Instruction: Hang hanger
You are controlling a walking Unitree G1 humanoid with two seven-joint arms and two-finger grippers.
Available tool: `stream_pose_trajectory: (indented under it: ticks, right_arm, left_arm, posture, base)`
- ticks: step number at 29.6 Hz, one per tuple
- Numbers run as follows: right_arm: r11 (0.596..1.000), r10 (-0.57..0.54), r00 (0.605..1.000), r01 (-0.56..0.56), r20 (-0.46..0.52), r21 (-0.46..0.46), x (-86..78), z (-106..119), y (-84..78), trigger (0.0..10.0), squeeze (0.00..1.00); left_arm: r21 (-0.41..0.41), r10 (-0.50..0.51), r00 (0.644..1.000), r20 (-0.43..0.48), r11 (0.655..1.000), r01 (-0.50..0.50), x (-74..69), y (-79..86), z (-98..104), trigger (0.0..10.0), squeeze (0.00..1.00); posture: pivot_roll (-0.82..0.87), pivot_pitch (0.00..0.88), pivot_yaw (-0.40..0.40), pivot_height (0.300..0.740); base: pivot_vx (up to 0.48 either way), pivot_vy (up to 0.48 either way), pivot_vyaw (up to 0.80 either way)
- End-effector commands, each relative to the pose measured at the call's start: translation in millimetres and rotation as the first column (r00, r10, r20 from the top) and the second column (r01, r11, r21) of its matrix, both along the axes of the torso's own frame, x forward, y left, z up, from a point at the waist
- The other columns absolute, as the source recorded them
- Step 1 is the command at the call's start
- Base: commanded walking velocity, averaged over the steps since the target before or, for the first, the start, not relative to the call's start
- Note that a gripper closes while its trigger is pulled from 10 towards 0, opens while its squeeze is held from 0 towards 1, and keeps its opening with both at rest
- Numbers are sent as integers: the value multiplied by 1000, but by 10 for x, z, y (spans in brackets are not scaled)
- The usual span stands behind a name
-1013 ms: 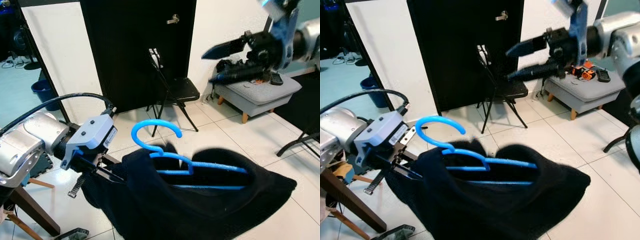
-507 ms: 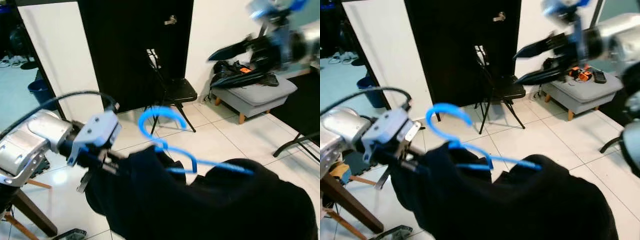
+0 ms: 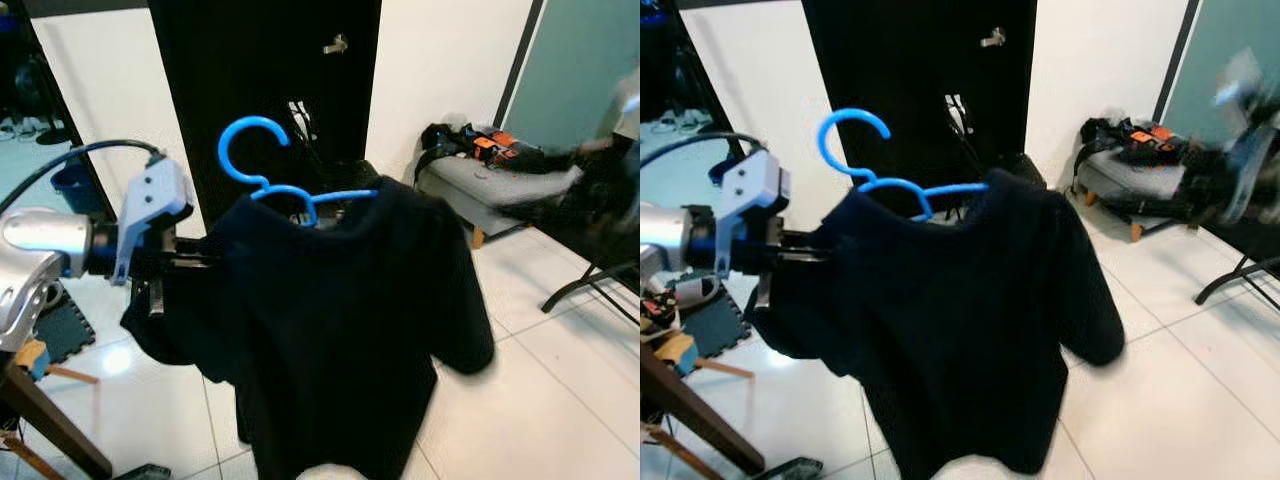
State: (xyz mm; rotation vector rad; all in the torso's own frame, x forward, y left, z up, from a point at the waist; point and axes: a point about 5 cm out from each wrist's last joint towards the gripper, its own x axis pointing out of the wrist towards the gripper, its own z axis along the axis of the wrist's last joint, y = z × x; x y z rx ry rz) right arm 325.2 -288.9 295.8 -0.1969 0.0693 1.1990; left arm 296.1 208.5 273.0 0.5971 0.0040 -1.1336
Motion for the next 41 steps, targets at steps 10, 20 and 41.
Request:
stream_pose_trajectory:
  ticks: [10, 20, 41]
  right_arm:
    - [993, 103, 994, -104, 20, 55, -2, -55, 328, 10000, 0]
    - [925, -312, 950, 301, 10, 230, 372, -213, 490, 10000, 0]
    - [300, -876, 267, 954, -401, -22, 21, -2109, 145, 10000, 0]
  left_arm:
    - [51, -152, 988, -7, 987, 152, -80, -50, 125, 10000, 0]
    - [-84, 135, 991, 5, 987, -134, 238, -240, -168, 10000, 0]
    - [-294, 773, 578, -260, 507, -810, -6, 35, -1609, 10000, 0]
  posture:
    - [-122, 0, 13, 740]
    - [-140, 0, 32, 740]
    - [-139, 0, -2, 740]
  base:
    - [0, 0, 0]
    - [0, 0, 0]
    - [0, 0, -679]
